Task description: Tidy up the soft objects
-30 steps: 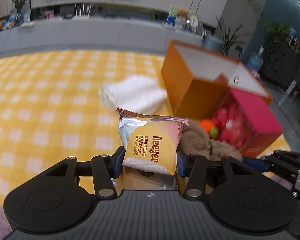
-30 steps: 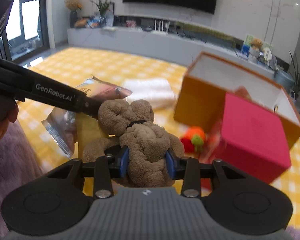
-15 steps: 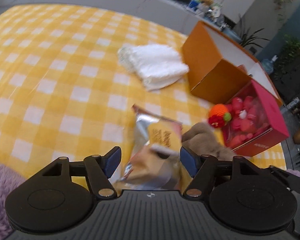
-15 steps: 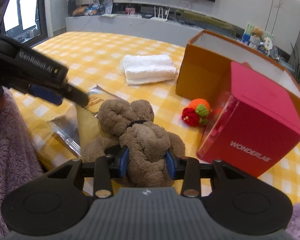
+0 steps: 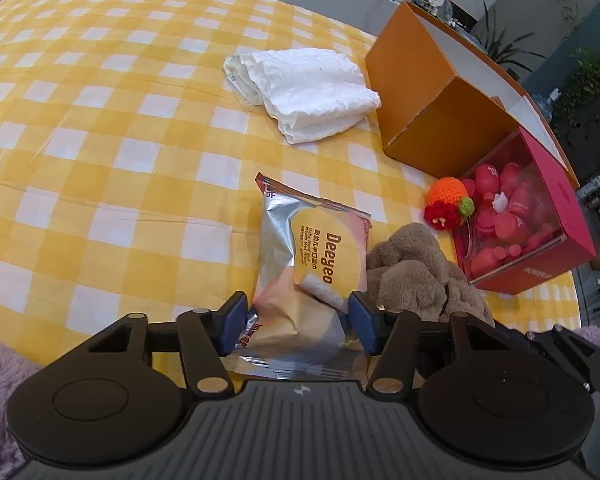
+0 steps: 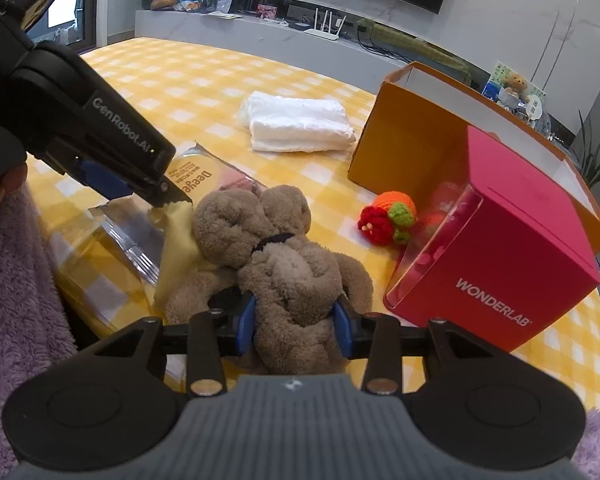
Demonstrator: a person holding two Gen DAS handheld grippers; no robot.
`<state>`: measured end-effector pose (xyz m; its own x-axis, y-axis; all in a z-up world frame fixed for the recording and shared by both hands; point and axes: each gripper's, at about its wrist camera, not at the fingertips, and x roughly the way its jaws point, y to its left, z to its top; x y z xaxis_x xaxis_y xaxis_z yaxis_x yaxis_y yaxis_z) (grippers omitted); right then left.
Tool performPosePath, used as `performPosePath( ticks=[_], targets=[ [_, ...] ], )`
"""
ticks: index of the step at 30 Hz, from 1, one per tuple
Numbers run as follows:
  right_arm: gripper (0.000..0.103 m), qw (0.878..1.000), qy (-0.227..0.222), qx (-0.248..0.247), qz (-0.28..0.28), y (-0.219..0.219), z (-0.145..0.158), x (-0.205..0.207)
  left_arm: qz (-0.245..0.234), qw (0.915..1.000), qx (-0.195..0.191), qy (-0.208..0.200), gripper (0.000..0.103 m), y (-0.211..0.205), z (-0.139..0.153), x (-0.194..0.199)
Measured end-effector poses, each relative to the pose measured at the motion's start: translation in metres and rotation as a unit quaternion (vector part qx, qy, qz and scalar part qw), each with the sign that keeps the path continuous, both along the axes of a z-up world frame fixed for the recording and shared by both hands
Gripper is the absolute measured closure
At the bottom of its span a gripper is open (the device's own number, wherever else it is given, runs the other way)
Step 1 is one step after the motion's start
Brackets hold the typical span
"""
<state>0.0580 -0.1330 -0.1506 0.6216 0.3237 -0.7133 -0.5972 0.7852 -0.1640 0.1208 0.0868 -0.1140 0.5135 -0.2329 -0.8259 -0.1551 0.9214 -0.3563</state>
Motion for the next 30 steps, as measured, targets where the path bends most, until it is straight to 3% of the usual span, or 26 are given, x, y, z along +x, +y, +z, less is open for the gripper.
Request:
performPosePath(
  ticks=[2,5,13,20,26,28,30],
  targets=[
    [0.062,1.000,0.002,0.003,-0.002,-0.001,0.000,0.000,0.006,0.9998,-0.003,-0.018,0.063,0.002,0.003,-0.004],
    [0.062,1.000,0.000,0.001,0.000,0.000,0.000,0.000,0.028,0.9981,0.004,-0.055,0.073,0.006,0.013,-0.015],
    [0.061,1.000,0.000,0.000,0.000,-0.001,-0.001,-0.001,0.069,0.9914,-0.004,-0.112,0.080,0.024,0.035,-0.034],
    [0.064,0.999,-0.010,0.038,-0.019,-0.011,0.015,-0.002,0.052,0.9866,-0.011,-0.154,0.082,0.017,0.061,-0.049],
    [0.066,0.996,-0.028,0.081,-0.034,-0.026,0.043,-0.004,0.049,0.9811,-0.006,-0.187,0.092,0.011,0.083,-0.055],
    [0.066,0.994,-0.032,0.096,-0.035,-0.030,0.051,-0.006,0.046,0.9787,-0.004,-0.200,0.103,0.008,0.088,-0.057],
    [0.066,0.994,-0.028,0.100,-0.031,-0.031,0.055,-0.006,0.037,0.9778,0.007,-0.206,0.103,0.004,0.092,-0.057]
  ],
)
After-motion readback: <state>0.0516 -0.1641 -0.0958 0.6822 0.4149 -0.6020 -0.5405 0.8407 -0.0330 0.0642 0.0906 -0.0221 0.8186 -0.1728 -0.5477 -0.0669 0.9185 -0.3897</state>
